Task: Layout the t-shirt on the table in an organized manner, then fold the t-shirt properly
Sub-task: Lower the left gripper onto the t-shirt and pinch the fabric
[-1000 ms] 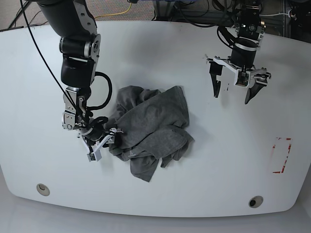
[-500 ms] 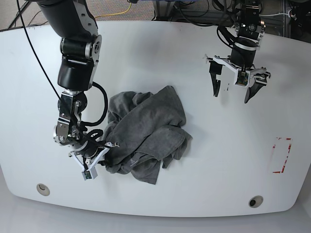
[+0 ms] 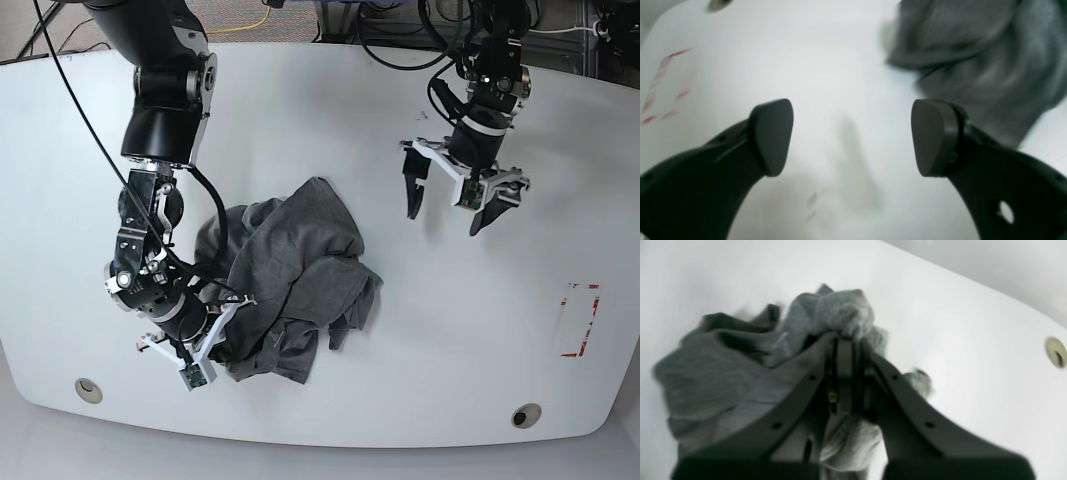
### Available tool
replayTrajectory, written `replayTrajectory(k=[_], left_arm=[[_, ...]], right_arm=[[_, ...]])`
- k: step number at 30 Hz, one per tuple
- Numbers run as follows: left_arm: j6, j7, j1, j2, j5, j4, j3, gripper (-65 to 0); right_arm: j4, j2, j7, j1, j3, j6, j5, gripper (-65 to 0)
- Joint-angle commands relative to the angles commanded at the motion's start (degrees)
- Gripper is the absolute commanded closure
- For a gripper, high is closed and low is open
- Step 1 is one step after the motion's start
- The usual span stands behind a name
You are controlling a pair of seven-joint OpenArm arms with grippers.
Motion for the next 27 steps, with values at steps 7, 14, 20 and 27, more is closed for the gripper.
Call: replayTrajectory(k=[7,14,20,27], left_arm=[[0.00,3.34,-7.38,3.87,-1.32,-8.97,0.79,-65.0],[0.00,3.08,-13.10,5.54,-1.58,-20.22,3.52,-65.0],[0.00,2.99,-15.21,5.71,-1.67,-23.91,7.03,-65.0],[0.00,2.81,-17.05,7.30,-1.67,-28.66,8.44,-65.0]], right_arm=[[2.29,-0.09,-0.09,-1.85,0.00,0.09,0.09,0.0],[5.89,0.00,-2.64,-2.81,-0.09,0.26,0.09,0.0],[7.82,-0.09,-3.60,-2.90,-0.09,0.26,0.18,0.0],[11.08,-0.09,-5.98,-2.99,-0.09,0.26,0.18,0.0]])
